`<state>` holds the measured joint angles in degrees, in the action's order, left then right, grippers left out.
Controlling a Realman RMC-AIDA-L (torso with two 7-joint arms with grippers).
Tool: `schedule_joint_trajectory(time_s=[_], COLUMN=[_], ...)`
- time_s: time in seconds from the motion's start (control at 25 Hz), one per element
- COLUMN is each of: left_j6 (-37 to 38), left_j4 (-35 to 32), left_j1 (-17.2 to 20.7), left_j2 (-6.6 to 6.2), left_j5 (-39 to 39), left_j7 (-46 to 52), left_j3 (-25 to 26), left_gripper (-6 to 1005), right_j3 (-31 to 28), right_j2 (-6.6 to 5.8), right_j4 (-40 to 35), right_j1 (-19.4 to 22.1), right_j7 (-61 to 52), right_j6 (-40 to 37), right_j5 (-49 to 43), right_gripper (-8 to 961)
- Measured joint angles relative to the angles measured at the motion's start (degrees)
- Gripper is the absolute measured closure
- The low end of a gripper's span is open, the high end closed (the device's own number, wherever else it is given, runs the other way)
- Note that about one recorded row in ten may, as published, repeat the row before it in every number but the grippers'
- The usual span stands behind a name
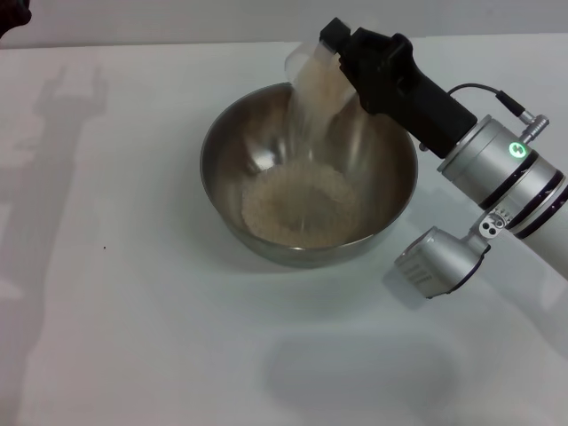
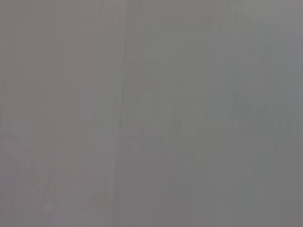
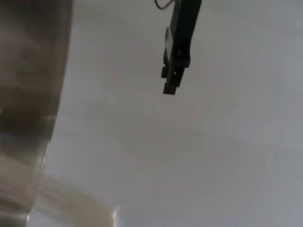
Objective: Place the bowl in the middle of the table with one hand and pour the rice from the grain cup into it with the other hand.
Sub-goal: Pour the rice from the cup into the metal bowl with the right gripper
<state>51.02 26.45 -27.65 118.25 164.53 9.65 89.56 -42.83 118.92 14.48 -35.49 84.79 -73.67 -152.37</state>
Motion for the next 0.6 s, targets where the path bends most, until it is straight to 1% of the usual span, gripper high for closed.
schedule_joint_trajectory(time_s=[0.2, 0.6], left_j6=[-0.09, -0.22], left_j4=[-0.22, -0.25], left_j1=[-0.15, 0.09], left_j2=[-0.04, -0.23], left_j5=[0.0, 0.01], left_j7=[0.74, 2.54], left_j3=[0.1, 0.76], left_gripper=[473, 473], right_j3=[0.2, -0.07], right_j2=[-0.08, -0.16], right_j4=[-0.82, -0.93], right_j1=[-0.59, -0.83], right_j7=[1.93, 8.49], right_j6=[0.0, 0.11], right_j5=[-0.62, -5.63], right_gripper=[920, 917])
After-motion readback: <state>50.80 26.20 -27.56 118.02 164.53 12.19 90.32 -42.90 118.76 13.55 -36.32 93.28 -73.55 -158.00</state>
